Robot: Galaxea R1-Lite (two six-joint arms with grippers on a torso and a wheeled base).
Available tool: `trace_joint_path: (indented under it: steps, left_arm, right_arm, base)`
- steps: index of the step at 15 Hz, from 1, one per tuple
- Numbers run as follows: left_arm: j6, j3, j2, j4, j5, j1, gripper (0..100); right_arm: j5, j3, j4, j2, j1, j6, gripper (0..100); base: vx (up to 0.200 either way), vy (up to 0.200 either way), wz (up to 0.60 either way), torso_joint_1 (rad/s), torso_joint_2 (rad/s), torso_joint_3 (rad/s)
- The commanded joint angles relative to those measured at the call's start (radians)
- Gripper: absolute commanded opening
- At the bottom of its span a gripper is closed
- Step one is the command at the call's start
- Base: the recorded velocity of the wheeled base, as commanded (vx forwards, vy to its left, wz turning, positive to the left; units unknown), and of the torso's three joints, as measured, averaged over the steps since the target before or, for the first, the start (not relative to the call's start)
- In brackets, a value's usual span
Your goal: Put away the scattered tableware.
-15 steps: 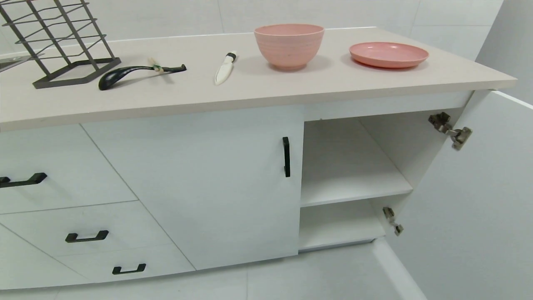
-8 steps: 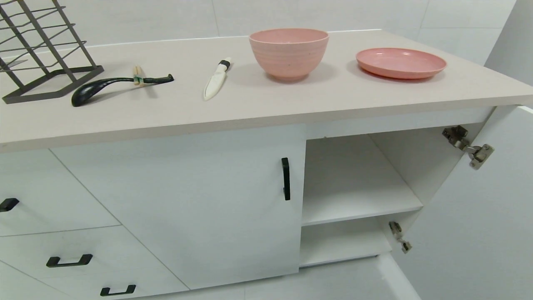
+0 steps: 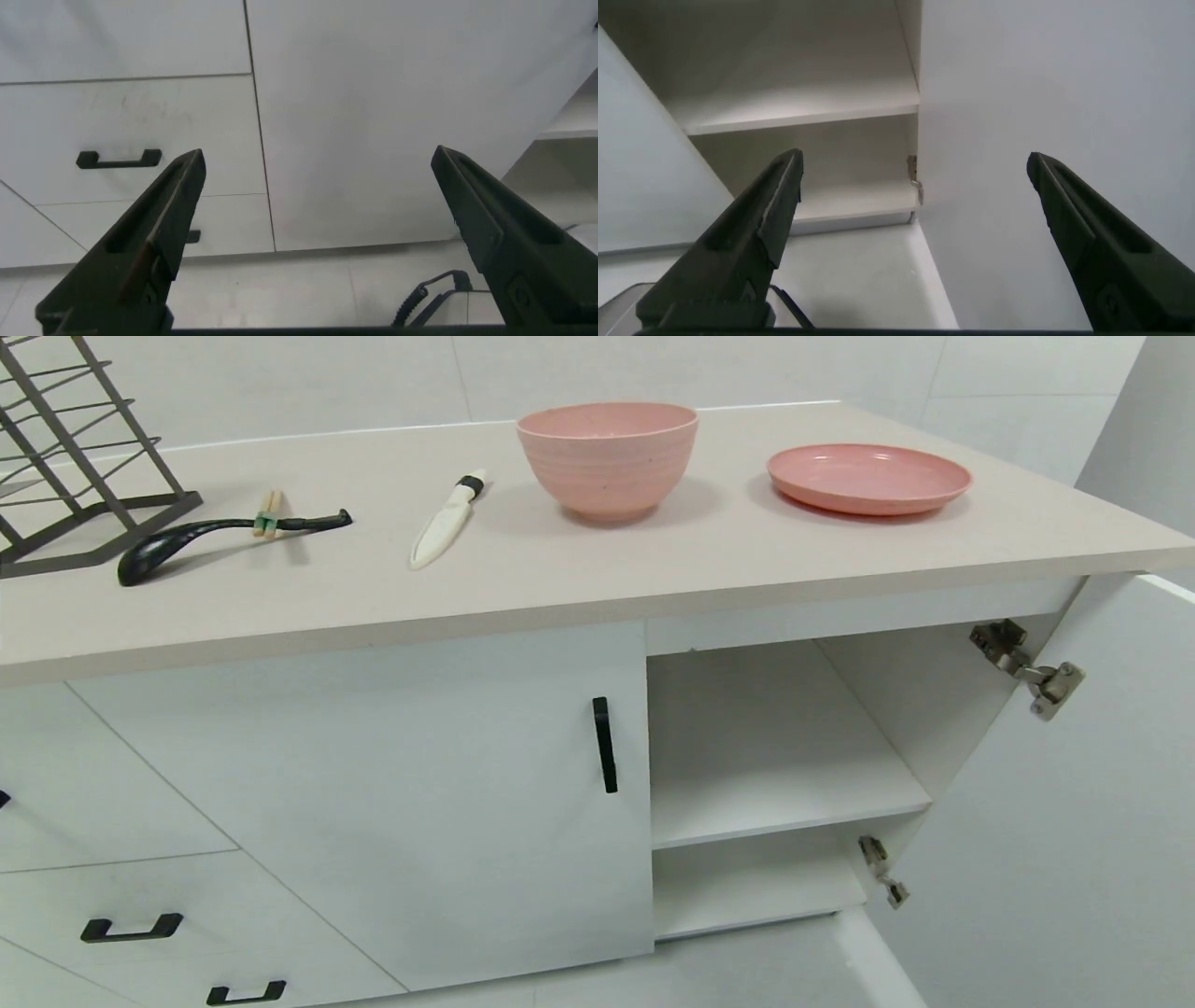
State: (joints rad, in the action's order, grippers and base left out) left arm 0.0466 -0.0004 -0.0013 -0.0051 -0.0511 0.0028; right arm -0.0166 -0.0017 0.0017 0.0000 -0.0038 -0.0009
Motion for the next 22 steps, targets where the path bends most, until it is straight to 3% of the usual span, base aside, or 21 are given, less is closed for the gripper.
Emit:
trace_joint_path:
  steps: [1,8,18,22]
  left_arm:
    - [0.001,0.000,0.001,0.002,-0.001,0.000,100]
    - [0.001,-0.001,0.001,0.002,-0.003,0.000,100]
    - [0.001,0.000,0.001,0.002,-0.003,0.000,100]
    - [0.001,0.000,0.001,0.002,-0.003,0.000,100]
  right_arm:
    - [0.000,0.000,0.000,0.000,-0.001,-0.001,100]
    - [0.000,0.000,0.000,0.000,-0.001,-0.001,100]
    - [0.000,0.000,0.000,0.000,-0.001,-0.001,100]
    - [0.000,0.000,0.000,0.000,-0.001,-0.001,100]
  base:
    - [0.200,0.000,0.00,-0.002,0.00,0.007]
    - [0.200,0.000,0.00,0.001,0.00,0.003]
    - [0.000,0.000,0.00,0.000,0.00,0.000]
    - [0.000,0.000,0.00,0.196,-0.09,-0.068]
